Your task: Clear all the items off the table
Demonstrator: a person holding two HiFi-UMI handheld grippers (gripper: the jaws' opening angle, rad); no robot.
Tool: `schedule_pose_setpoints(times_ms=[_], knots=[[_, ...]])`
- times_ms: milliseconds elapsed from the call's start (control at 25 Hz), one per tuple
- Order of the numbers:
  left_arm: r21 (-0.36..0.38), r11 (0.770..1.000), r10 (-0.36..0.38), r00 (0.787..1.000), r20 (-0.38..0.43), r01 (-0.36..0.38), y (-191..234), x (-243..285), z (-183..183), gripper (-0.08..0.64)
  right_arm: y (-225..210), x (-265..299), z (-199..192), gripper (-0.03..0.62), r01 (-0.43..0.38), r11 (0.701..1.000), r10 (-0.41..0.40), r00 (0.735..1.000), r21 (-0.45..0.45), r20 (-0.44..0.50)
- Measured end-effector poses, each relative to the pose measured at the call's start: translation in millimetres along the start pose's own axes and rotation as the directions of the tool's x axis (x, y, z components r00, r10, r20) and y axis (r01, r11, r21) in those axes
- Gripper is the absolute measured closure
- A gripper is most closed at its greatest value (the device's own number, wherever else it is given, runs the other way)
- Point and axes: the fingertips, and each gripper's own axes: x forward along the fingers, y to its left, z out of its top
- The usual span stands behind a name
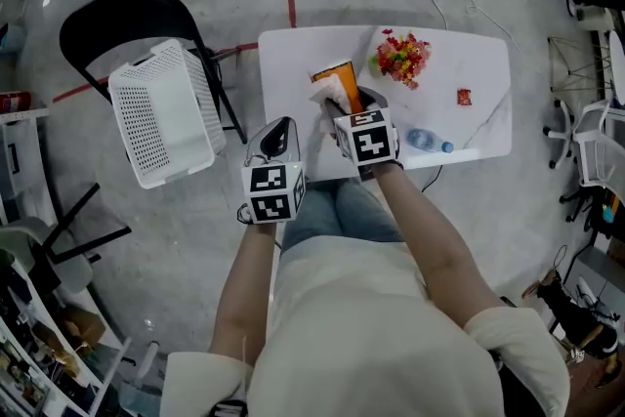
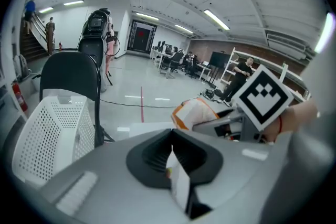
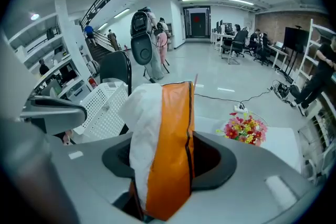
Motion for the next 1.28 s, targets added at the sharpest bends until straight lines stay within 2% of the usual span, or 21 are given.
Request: schedule_pose_setpoints(times_ms=[280, 680, 1280], knots=[[0.021, 1.0, 0.017, 0.999, 0.033, -0.018, -32, -19, 11, 0.549, -9, -39, -8, 0.337, -0.032, 0.997, 0.034, 0.999, -0.074, 0.019], [-0.026, 0.997, 0.079, 0.995, 0.068, -0.077, -67, -30, 20, 0.549, -33, -70, -14, 0.337, -0.072, 0.982, 0.079, 0.996, -0.176, 0.037], [-0.018, 0.989, 0.146, 0.982, 0.122, -0.144, -84, -44, 40, 0.551, -57, -85, 0, 0.337, -0.097, 0.978, 0.116, 0.989, -0.187, 0.092]])
